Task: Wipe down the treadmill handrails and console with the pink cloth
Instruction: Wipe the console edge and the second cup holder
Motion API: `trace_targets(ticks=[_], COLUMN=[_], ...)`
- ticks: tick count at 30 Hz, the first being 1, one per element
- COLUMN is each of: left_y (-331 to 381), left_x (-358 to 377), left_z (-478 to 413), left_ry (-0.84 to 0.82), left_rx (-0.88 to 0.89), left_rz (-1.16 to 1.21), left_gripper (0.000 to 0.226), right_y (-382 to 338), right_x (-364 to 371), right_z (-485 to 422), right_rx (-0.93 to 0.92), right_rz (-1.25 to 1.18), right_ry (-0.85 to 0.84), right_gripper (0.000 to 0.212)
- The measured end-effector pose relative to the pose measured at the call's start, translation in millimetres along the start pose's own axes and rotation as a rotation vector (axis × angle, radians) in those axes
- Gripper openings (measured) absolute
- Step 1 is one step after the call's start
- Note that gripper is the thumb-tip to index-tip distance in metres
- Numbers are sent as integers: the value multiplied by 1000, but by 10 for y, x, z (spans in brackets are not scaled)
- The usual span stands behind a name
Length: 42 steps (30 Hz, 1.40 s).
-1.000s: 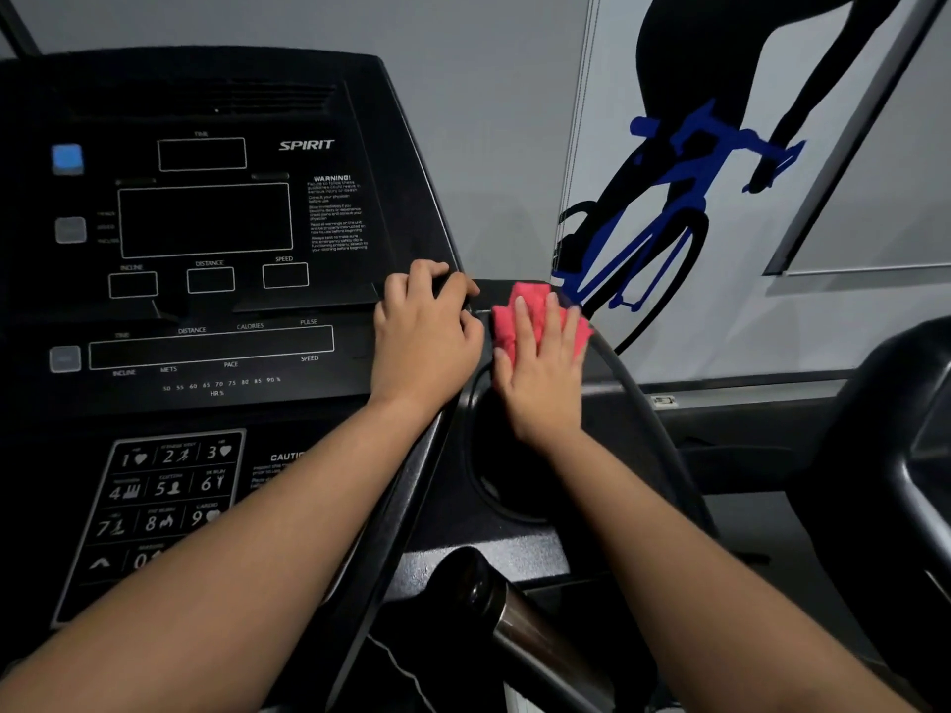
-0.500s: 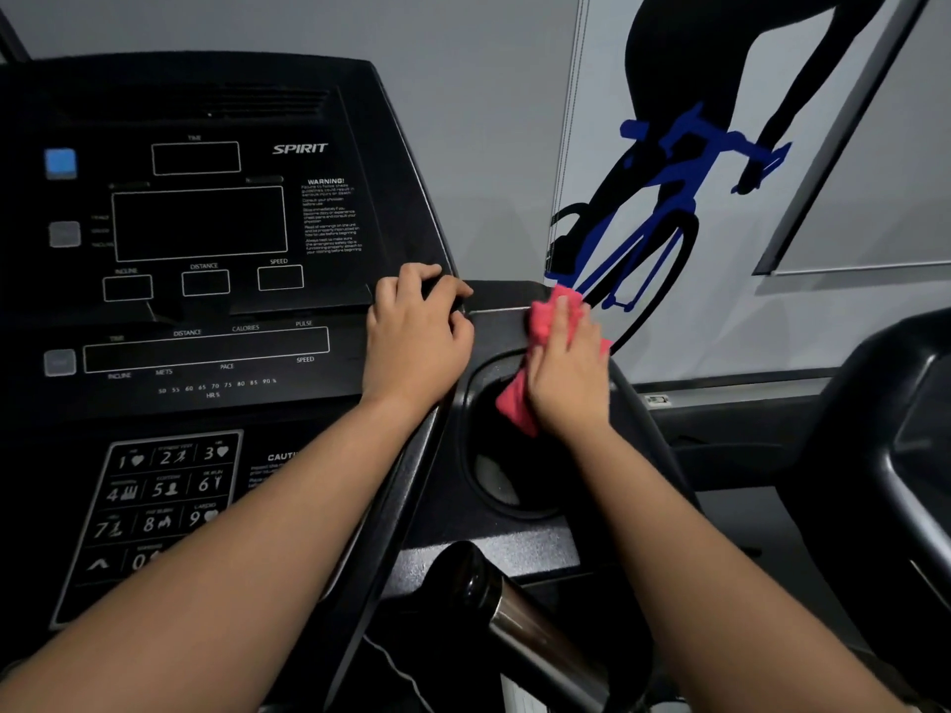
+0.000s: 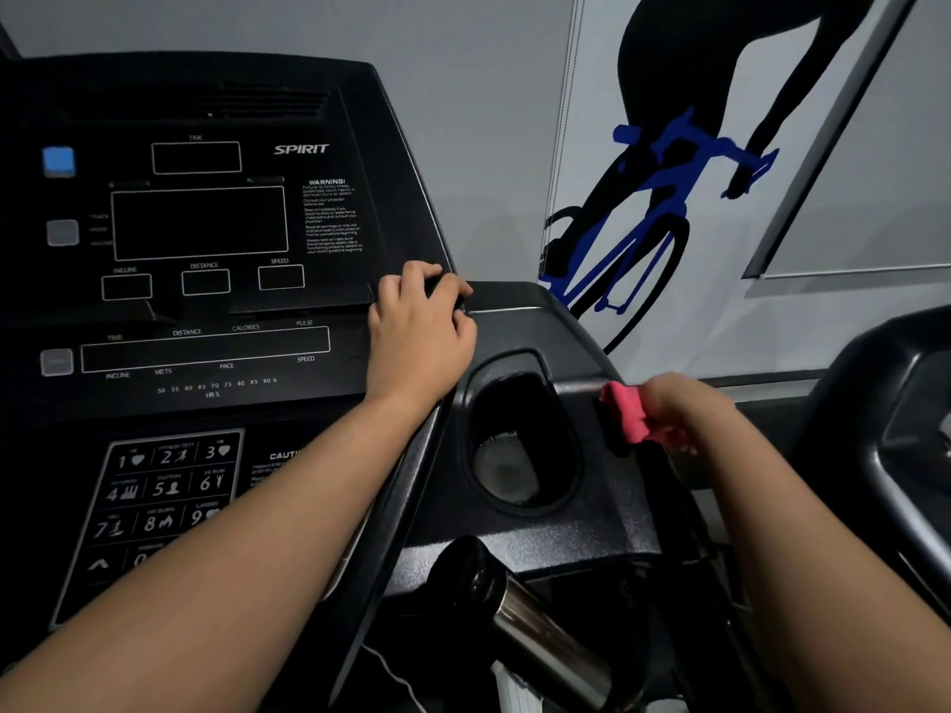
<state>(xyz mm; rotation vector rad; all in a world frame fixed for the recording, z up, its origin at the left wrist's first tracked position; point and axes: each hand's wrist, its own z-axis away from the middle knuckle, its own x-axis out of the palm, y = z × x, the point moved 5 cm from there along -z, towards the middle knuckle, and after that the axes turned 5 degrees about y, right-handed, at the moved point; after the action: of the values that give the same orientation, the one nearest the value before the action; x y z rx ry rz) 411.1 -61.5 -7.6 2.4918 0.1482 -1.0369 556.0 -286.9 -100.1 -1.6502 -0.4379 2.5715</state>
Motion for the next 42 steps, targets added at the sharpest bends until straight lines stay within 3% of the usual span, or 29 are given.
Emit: trace_targets(ticks=[2, 5, 8, 10, 12, 15, 18, 23, 27, 34, 39, 42], left_y=[0, -6, -7, -8, -5, 7, 11, 7, -16, -39, -47, -24], left_x=[3, 5, 1, 1, 0, 9, 11, 7, 16, -10, -11, 7], left_z=[-1, -7, -7, -5, -5, -4, -5, 5, -4, 0, 15, 23], left_ry=[1, -3, -6, -8, 1, 11, 21, 23, 4, -25, -23, -17], left_rx=[3, 1, 4, 5, 7, 12, 16, 19, 1, -5, 0, 6], left_rz=[-2, -8, -7, -7, -8, -25, -39, -37, 4, 63, 67, 46], left_gripper=[26, 26, 26, 26, 26, 26, 26, 25, 25, 25, 26, 27], right_y=[-78, -313, -674, -841, -905, -958, -1156, -1474, -1359, -864, -490, -316], right_x=[-264, -591, -658, -480, -154, 136, 302, 564, 415, 235, 268, 298], right_z=[24, 76, 145, 86, -12, 12, 131, 300, 201, 96, 83, 124], right_rx=[18, -47, -292, -391, -371, -286, -335, -650, -704, -222, 21, 57], right_rz=[10, -427, -720, -678, -500, -433, -296, -38, 59, -268, -253, -229], right_ry=[229, 638, 795, 747, 689, 763, 769, 743, 774, 706, 524, 477], right_gripper=[13, 35, 42, 49, 55, 68, 79, 68, 65, 65, 59, 55])
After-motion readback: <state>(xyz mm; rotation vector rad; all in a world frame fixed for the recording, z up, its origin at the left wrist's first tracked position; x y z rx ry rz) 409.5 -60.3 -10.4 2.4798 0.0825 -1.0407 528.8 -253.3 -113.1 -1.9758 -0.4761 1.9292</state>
